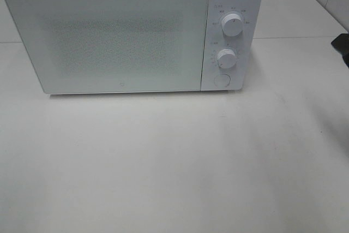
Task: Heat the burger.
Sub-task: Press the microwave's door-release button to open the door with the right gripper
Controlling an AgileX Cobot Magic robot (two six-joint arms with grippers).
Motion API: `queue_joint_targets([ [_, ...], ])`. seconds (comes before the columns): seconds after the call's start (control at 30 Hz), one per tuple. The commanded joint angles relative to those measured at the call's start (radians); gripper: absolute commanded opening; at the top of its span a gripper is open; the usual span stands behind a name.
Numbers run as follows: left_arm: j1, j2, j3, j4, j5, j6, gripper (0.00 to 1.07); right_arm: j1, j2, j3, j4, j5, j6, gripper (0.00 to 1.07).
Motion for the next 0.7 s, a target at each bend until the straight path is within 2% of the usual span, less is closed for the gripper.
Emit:
queue_joint_targets([
  [0.03, 0.003, -0.018, 0.002, -0.004, -0.009, -0.006, 1.0, 0.052, 0.036, 0.003, 0.032, -0.046, 0.071, 0.59],
  [0.1, 0.003, -0.018, 0.002, -0.004, -0.009, -0.006, 1.0, 0.118, 0.084, 0.003, 0.093, -0.085, 0.112, 0.49],
  [0.13, 0.003, -0.018, 0.002, -0.004, -0.009, -0.006, 1.0, 0.118, 0.084, 0.003, 0.093, -0.085, 0.112, 0.49],
  [0.17, 0.003, -0.018, 0.002, -0.004, -0.009, -0.006, 1.0, 0.163, 0.115, 0.003, 0.149, -0.106, 0.115, 0.41],
  [0.23, 0.003, -0.018, 0.002, -0.004, -0.009, -0.006, 1.0, 0.188, 0.131, 0.003, 0.184, -0.11, 0.115, 0.37],
  [0.27, 0.003, -0.018, 0.002, -0.004, -0.009, -0.006, 1.0, 0.232, 0.158, 0.003, 0.255, -0.121, 0.127, 0.28],
  [0.3, 0.003, -0.018, 0.002, -0.004, -0.009, -0.006, 1.0, 0.232, 0.158, 0.003, 0.255, -0.121, 0.127, 0.28],
  [0.33, 0.003, -0.018, 0.002, -0.004, -0.009, -0.006, 1.0, 0.278, 0.187, 0.003, 0.309, -0.135, 0.158, 0.21],
  [0.4, 0.003, -0.018, 0.002, -0.004, -0.009, -0.006, 1.0, 0.296, 0.199, 0.002, 0.331, -0.14, 0.175, 0.17],
  [0.43, 0.003, -0.018, 0.002, -0.004, -0.009, -0.006, 1.0, 0.337, 0.224, 0.002, 0.375, -0.148, 0.228, 0.1],
  [0.5, 0.003, -0.018, 0.002, -0.004, -0.009, -0.006, 1.0, 0.353, 0.236, 0.001, 0.395, -0.154, 0.247, 0.07],
  [0.53, 0.003, -0.018, 0.002, -0.004, -0.009, -0.006, 1.0, 0.392, 0.264, 0.001, 0.434, -0.173, 0.291, 0.01],
  [0.7, 0.003, -0.018, 0.002, -0.004, -0.009, -0.006, 1.0, 0.455, 0.347, -0.013, 0.47, -0.2, 0.41, 0.0],
])
